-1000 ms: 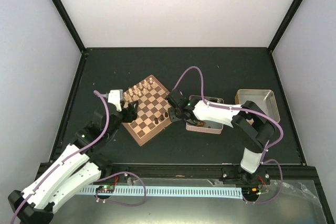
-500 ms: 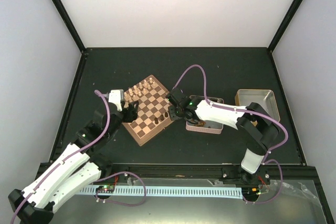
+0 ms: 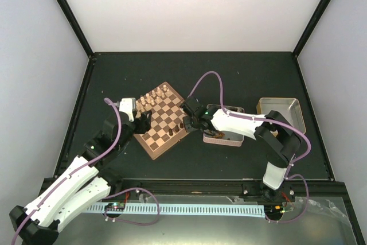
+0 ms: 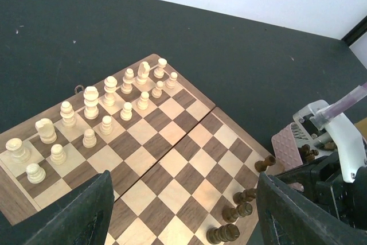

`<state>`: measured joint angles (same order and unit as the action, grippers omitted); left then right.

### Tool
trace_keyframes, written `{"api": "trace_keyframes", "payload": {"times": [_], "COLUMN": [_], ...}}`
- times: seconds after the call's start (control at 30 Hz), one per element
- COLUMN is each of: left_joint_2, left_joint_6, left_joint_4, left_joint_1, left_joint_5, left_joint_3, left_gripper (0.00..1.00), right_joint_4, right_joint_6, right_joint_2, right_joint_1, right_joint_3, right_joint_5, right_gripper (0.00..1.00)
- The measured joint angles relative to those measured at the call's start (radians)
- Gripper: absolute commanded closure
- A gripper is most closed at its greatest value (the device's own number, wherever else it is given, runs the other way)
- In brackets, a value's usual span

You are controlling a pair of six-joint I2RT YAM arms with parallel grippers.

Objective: Set up the chess pieces on the board
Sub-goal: Pick up the chess piece from the storage box, then place the chess piece on the chessboard.

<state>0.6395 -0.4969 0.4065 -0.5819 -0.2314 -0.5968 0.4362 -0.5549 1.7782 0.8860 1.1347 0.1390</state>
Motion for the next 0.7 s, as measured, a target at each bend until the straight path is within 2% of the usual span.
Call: {"api": "trace_keyframes", "payload": {"times": [0.23,0.7], "left_joint_2": [0.003,0.003], "left_joint_6": [0.000,0.003], "left_joint_4": [0.000,0.000], "left_joint_1": [0.000,0.000], "left_joint_5": [0.000,0.000], "left_joint_3": [0.000,0.001], "left_gripper": [0.30,0.30], "right_joint_4": [0.000,0.046], "right_joint_6": [0.005,0.053], "right_joint_2": [-0.001,0.027], "right_joint_1": [0.000,-0.002], "right_joint_3": [0.020,0.216], "right_joint_5": [0.001,0.071], "right_gripper": [0.91,0.91]}}
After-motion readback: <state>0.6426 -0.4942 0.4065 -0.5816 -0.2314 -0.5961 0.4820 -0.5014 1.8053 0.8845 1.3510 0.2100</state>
